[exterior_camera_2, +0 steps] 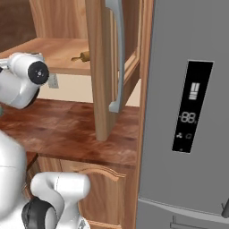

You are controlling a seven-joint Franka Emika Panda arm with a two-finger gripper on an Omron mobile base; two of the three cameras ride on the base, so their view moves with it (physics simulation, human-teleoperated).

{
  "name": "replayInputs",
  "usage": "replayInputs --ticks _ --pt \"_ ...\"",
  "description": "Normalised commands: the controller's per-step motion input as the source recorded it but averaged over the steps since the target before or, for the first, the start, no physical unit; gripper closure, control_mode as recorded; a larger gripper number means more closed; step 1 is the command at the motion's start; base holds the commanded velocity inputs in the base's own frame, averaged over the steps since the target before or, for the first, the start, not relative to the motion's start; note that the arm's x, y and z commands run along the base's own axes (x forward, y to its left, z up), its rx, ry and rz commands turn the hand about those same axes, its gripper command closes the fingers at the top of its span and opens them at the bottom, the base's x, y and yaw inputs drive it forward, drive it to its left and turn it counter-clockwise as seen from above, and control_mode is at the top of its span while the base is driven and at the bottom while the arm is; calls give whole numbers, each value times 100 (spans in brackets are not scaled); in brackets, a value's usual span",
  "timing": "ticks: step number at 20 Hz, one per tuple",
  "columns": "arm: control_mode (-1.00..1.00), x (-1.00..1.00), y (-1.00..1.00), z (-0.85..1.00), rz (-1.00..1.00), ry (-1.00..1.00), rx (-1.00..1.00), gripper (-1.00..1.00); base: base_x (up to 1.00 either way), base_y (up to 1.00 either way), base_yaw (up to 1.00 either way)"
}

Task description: Open the cabinet, retrieve the rolling pin, and place it next to the meat on the cutting board to prepare for tenderizing.

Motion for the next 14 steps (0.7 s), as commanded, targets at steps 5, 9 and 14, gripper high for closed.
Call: replayInputs --ticks 5,9,14 --pt "-100 -96 97 0 17 -13 -12 -100 0 0 0" --pt "-100 -81 99 0 12 -9 -9 -100 0 0 0" --pt "-100 -23 88 -1 2 -1 -5 -100 0 0 0"
